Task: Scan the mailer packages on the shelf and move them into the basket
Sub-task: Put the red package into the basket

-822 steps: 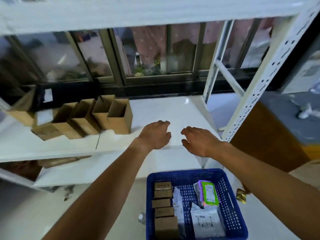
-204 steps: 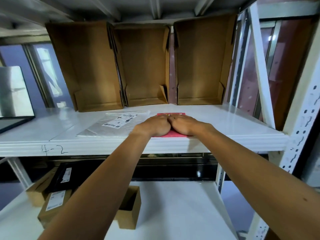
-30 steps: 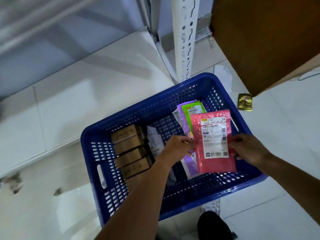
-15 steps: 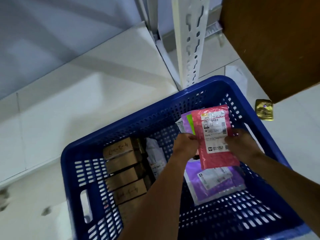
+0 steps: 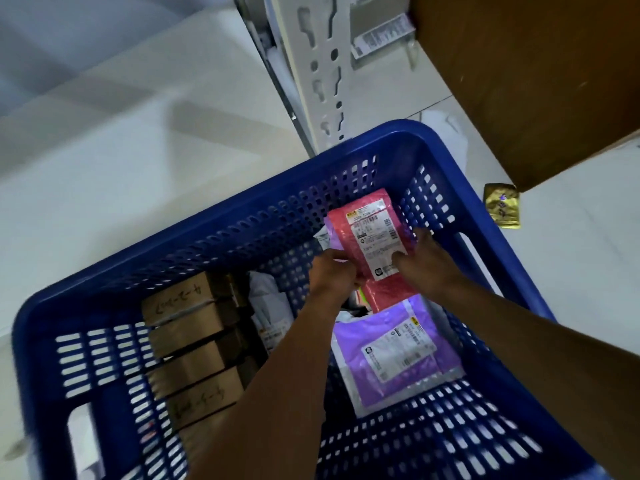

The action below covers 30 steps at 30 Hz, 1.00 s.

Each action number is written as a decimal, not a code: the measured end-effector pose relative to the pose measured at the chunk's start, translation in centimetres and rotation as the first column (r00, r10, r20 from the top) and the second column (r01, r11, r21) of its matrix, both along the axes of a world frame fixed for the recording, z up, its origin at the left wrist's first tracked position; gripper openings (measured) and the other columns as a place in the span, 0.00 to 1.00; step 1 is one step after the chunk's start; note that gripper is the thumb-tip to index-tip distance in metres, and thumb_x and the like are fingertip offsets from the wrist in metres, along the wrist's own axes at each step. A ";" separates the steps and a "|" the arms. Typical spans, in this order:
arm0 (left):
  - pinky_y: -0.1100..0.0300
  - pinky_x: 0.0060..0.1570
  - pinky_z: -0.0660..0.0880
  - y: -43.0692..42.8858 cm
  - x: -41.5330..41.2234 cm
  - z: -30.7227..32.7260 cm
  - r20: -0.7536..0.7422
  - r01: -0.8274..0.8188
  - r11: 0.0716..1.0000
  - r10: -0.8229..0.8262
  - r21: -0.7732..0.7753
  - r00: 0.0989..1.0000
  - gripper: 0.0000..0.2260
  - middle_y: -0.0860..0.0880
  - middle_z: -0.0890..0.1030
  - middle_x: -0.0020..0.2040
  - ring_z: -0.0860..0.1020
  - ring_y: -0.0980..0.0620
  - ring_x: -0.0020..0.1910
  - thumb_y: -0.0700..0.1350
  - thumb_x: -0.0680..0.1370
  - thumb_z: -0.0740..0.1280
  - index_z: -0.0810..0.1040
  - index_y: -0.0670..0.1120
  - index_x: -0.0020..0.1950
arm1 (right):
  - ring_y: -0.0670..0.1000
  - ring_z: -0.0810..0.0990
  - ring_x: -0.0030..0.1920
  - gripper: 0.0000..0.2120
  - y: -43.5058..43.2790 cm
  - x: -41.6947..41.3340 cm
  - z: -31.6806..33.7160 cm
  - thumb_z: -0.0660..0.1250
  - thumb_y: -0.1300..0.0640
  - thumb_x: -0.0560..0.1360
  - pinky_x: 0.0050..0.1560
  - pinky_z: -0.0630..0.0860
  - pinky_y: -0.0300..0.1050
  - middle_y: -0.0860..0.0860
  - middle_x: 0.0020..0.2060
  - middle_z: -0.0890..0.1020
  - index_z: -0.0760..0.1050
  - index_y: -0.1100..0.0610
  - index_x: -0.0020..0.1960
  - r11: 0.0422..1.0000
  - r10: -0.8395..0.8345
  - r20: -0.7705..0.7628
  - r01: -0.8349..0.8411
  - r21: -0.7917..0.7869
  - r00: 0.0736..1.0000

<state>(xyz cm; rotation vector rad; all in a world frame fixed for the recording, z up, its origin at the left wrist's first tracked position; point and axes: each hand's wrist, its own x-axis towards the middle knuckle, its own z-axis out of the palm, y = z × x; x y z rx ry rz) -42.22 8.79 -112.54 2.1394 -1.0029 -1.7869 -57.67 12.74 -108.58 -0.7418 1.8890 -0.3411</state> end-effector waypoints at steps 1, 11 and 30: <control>0.45 0.44 0.84 0.0 0.0 0.0 0.006 -0.027 1.000 0.027 -0.001 1.000 0.10 0.41 0.86 0.40 0.85 0.43 0.37 0.35 0.74 0.67 0.77 0.41 0.55 | 0.60 0.80 0.59 0.24 0.1 0.0 0.1 0.63 0.54 0.75 0.60 0.78 0.58 0.56 0.62 0.79 0.62 0.54 0.69 1.000 -0.003 0.006 0.003 -0.003 1.000; 0.45 0.65 0.72 0.8 -0.3 3.3 0.636 0.745 0.481 -0.407 -0.461 0.656 0.27 0.41 0.66 0.72 0.67 0.41 0.69 0.46 0.80 0.63 0.59 0.43 0.77 | 0.60 0.51 0.79 0.46 1.2 -0.2 -0.5 0.67 0.47 0.77 0.74 0.63 0.62 0.52 0.81 0.43 0.38 0.54 0.81 0.858 0.414 -0.253 -0.468 -0.213 0.874; 0.47 0.78 0.53 -1.0 -0.1 -8.7 0.739 0.887 0.145 -0.503 -0.439 0.448 0.27 0.45 0.51 0.82 0.49 0.50 0.81 0.51 0.84 0.50 0.53 0.42 0.81 | 0.72 0.50 0.77 0.34 1.1 1.3 -11.7 0.53 0.57 0.80 0.78 0.48 0.62 0.75 0.74 0.53 0.37 0.73 0.74 0.488 0.441 -0.837 -0.869 -0.080 0.325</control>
